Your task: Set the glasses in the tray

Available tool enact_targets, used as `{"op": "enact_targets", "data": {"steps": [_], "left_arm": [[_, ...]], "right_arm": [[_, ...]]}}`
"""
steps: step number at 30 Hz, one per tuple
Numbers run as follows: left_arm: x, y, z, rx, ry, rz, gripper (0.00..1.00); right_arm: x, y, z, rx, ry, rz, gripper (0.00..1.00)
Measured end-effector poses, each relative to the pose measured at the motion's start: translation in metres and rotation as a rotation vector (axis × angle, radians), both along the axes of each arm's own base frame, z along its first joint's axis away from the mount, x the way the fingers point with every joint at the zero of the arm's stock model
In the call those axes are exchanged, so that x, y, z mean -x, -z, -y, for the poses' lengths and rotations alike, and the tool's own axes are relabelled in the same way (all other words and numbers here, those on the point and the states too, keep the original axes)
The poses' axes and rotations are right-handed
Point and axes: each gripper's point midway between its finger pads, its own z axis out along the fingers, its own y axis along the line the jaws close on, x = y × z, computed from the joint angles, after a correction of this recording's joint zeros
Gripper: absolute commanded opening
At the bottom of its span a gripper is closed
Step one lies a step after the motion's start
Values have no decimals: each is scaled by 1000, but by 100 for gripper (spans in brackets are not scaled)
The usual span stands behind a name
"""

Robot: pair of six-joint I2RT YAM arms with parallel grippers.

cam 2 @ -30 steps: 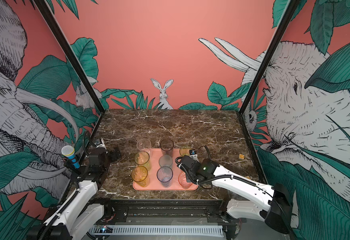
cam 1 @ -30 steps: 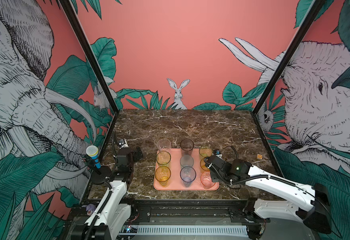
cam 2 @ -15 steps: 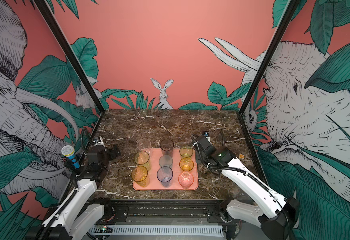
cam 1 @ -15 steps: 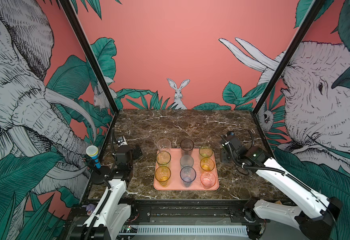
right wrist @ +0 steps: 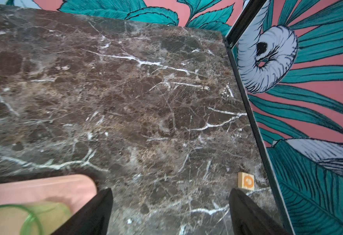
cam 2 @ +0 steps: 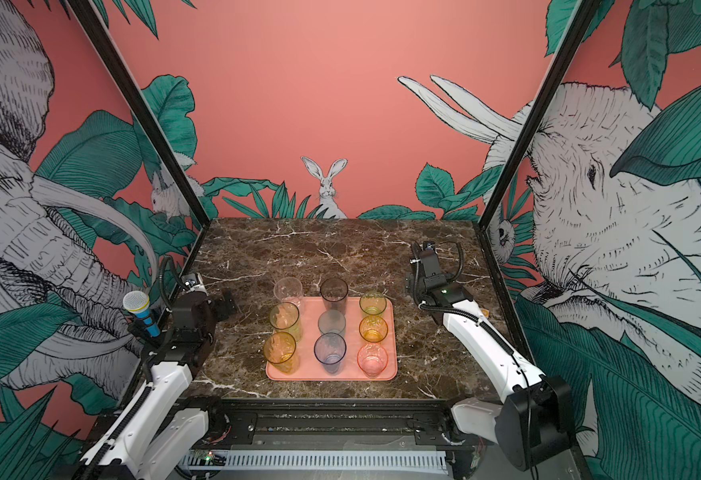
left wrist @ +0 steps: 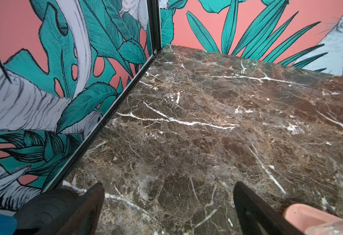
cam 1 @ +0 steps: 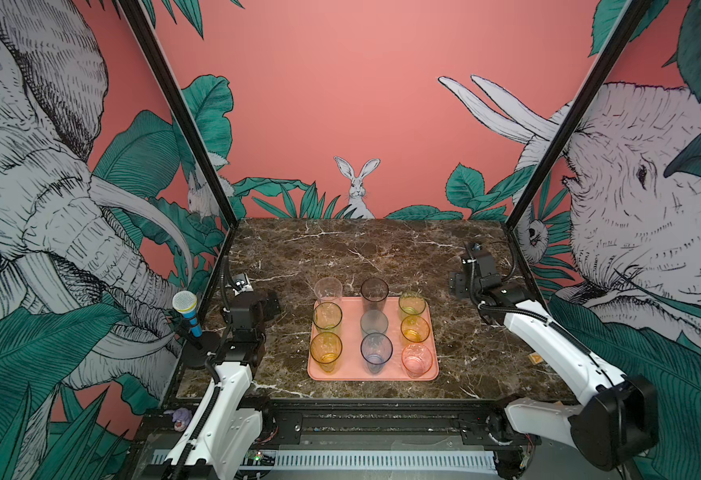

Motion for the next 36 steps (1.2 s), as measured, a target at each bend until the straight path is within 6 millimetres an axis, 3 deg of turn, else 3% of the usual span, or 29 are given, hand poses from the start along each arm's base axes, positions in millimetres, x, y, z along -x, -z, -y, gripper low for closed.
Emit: {"op": "enact_targets", "data": {"steps": [9,13,19,24,32,36], "left_arm": [[14,29,-7,-53,-19,4,99],[7,33,-9,-77,-22,6,99],[-12,52,-8,-91,-15,-23,99],[-28,68,-5,-92,0,-41,99],[-59,59,2,-125,54,16,99],[-71,56,6,-146,80,53,100]], "right_arm": [[-18,46,37,130,42,46,100],[-13,64,47,179,51,87,100],[-21,70,68,188,108,158,99],[-23,83,72,170,104,180,100],[-27,98,66,120,66,231,99],[-31,93,61,96,40,267,99]]}}
